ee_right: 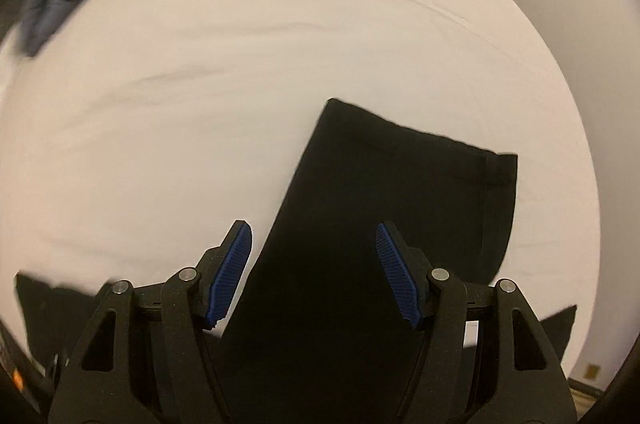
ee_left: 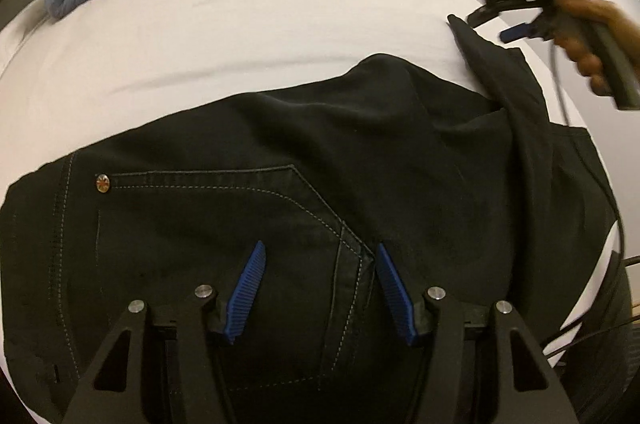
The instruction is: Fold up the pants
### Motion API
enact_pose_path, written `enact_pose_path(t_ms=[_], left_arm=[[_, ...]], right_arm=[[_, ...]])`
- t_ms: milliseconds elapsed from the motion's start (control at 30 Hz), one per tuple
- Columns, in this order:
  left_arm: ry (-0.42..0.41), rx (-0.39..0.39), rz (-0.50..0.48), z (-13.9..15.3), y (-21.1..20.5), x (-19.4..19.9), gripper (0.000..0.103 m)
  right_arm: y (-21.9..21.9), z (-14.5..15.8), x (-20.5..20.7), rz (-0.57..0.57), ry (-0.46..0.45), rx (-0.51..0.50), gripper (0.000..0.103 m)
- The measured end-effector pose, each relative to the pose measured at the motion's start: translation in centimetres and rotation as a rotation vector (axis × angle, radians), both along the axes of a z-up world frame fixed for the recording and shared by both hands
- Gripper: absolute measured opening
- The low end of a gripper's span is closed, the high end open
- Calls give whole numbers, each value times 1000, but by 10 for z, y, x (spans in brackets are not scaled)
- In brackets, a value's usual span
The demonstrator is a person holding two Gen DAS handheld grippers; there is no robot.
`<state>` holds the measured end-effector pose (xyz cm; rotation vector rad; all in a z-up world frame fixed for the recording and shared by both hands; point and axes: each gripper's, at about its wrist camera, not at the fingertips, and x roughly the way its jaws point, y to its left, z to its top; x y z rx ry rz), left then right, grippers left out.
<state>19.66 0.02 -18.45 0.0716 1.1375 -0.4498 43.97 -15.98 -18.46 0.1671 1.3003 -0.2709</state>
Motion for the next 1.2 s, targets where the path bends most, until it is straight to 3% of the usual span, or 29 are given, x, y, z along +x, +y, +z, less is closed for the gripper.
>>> enact_pose_path(t_ms=[167, 367, 433, 500, 567, 600, 700, 833, 933, 1000, 1100, 1200], left_arm=[[1, 2, -19, -2, -3, 7, 60], [-9, 6, -20, -1, -4, 2, 62], [-10, 10, -22, 1, -3, 0, 63], [-8, 11, -23, 3, -3, -1, 63], [-8, 15, -23, 2, -5, -1, 63], [-8, 18, -24, 1, -8, 1, 63], [-6, 23, -23, 1, -12, -1, 63], [3, 33, -20, 1, -19, 3, 63], [8, 47, -23, 2, -24, 6, 64], [13, 57, -25, 2, -28, 8, 64], [18, 70, -26, 3, -34, 12, 66], [24, 91, -27, 4, -41, 13, 67]], right_arm=[[8, -37, 38, -17, 145, -61, 64], [0, -44, 62, -48, 113, -48, 63], [-9, -43, 66, -48, 84, 6, 52], [-19, -40, 65, -66, 65, 19, 25], [-39, -35, 63, -98, 23, 94, 7], [-48, -32, 58, -108, 1, 123, 2], [-65, -10, 39, -121, -103, 148, 2], [-99, 42, -19, -161, -314, 225, 2], [-137, 80, -98, -248, -506, 315, 2], [-176, 84, -157, -333, -594, 357, 2], [-216, 47, -243, -528, -676, 469, 2], [-227, -13, -307, -702, -630, 526, 2]])
